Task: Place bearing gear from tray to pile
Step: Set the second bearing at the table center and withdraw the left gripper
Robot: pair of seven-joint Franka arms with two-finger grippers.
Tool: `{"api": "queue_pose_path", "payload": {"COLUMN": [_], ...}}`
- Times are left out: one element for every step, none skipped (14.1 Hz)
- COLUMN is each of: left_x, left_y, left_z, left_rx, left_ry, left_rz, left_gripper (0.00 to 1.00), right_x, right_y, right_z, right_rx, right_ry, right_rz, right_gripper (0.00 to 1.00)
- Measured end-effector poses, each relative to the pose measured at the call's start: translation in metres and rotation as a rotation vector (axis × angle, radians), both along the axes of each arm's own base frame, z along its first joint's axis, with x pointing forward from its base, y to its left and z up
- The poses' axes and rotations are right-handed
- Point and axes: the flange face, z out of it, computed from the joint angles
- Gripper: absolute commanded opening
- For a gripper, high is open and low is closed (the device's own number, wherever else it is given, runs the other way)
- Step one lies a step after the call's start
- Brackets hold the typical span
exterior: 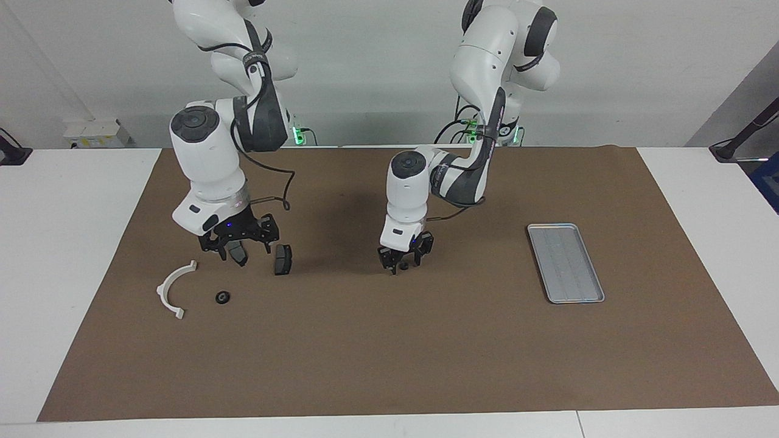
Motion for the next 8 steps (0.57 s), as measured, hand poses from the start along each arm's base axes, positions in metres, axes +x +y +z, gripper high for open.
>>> {"api": "queue_pose_path", "payload": {"left_x": [0.002,0.005,0.012,0.022,0.036,0.052,0.068,0.083], "left_y": [0.001,0.004,0.008,0.016,0.027,0.043,0.063,0.086], "left_z": [0.001,0.004,0.009,0.018,0.029,0.043,0.057,0.073], "left_rx": [0.011,0.023,0.029,0.029,0.026,0.026,0.030,0.035], "left_ry": [-0.012,-0.027,-0.044,-0.063,-0.080,-0.092,-0.101,-0.110], "left_rz": [-0.008,-0.016,-0.018,-0.018,-0.013,0.000,0.016,0.025], "left_gripper": [1.00,1.00,1.00,1.00,1.00,1.00,1.00,1.00], "right_x": [0.000,-0.001,-0.002,-0.004,-0.005,-0.007,-0.010,-0.012], "right_y": [0.002,0.006,0.012,0.020,0.030,0.041,0.052,0.064], "right_z": [0.000,0.000,0.000,0.000,0.000,0.001,0.001,0.002], "right_rx": [0.001,0.002,0.004,0.008,0.011,0.015,0.020,0.024], "right_ry": [0.000,0.002,0.004,0.003,0.001,-0.002,-0.004,-0.006], "right_rz": [-0.004,-0.017,-0.033,-0.051,-0.072,-0.093,-0.115,-0.136], "right_gripper": [1.00,1.00,1.00,1.00,1.00,1.00,1.00,1.00]}}
